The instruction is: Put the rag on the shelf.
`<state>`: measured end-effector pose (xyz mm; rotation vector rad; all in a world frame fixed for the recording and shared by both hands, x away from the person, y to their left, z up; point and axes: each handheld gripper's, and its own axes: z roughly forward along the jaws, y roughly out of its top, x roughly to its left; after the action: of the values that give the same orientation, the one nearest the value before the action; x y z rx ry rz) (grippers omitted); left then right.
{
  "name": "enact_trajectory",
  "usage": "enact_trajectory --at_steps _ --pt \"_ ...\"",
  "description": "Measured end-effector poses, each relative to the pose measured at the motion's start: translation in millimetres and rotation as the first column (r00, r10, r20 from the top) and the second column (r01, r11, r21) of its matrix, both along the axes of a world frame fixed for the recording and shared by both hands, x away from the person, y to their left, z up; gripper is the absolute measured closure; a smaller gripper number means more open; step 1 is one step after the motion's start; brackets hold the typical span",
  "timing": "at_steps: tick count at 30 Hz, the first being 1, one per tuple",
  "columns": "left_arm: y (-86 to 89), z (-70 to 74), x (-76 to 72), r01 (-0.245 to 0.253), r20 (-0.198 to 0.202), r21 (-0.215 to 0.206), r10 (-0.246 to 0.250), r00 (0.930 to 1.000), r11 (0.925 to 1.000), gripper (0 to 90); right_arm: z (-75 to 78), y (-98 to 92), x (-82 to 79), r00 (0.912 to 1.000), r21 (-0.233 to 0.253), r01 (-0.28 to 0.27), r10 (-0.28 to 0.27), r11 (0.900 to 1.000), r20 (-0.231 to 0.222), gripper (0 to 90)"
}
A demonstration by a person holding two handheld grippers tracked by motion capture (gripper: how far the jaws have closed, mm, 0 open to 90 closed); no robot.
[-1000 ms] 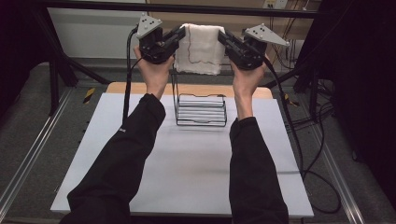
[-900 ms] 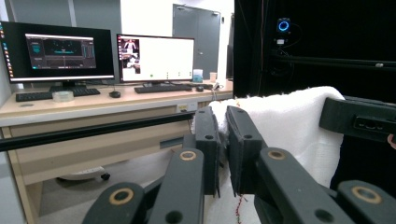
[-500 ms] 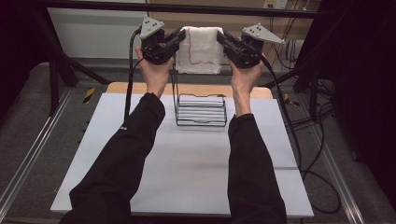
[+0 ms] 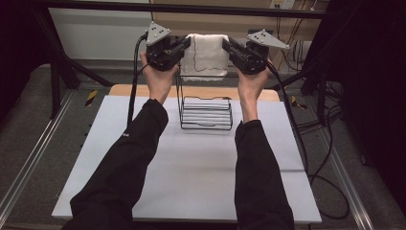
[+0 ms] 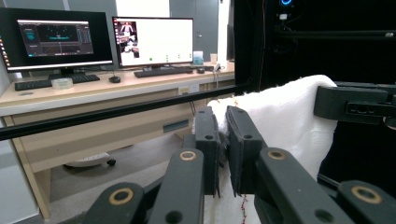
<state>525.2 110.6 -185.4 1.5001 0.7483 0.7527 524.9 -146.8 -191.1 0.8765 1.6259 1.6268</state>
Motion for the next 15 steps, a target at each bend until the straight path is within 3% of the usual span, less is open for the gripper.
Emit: enact_trajectory --at_steps 15 --pt "3.0 -19.7 -10.9 0.043 -0.011 0.006 -0.043 0.9990 0.9991 83.3 -18.5 -2.9 -13.4 0.9997 -0.018 -0.008 0.008 1.000 -0.024 79.7"
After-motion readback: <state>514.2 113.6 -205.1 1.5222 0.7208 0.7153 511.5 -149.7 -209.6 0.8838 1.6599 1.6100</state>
